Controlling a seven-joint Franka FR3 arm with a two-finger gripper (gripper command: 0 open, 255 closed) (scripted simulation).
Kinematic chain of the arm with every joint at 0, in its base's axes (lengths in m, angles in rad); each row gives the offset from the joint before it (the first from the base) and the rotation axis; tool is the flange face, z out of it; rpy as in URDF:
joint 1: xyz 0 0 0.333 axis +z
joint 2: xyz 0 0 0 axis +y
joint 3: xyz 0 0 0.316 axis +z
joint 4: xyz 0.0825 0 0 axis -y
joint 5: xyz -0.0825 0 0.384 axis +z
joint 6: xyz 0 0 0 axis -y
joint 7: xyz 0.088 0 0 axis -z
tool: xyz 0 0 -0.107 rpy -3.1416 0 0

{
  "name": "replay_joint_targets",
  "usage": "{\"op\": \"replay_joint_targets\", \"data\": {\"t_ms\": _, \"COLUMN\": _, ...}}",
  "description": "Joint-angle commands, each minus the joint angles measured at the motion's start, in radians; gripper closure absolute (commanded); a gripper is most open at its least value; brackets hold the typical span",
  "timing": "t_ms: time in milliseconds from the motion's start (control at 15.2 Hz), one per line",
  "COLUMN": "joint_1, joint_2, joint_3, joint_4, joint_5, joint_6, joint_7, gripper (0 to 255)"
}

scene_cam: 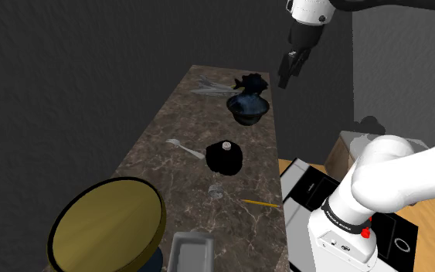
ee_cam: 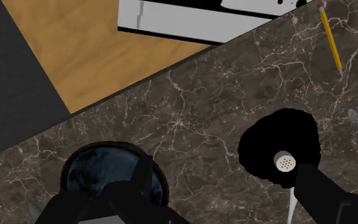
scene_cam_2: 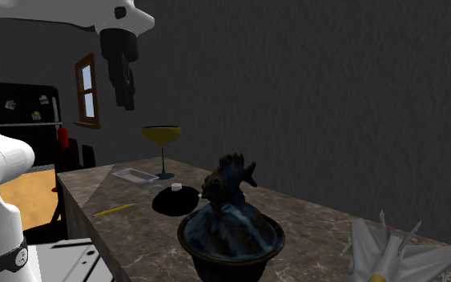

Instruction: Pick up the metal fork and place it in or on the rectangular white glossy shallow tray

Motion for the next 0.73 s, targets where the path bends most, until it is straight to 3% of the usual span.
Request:
{"op": "replay_joint_targets", "data": {"t_ms": 0, "joint_1": 0.0, "joint_2": 0.0, "joint_3": 0.0, "joint_4": 0.0, "joint_5": 0.0, "joint_6": 0.0, "joint_7": 0.0, "gripper": 0}}
{"op": "replay_joint_targets", "data": {"t_ms": 660, "joint_1": 0.04, "joint_2": 0.309, "joint_3": 0.077, "joint_4": 0.031, "joint_5": 0.058, "joint_6": 0.206, "joint_7": 0.082, "gripper": 0}}
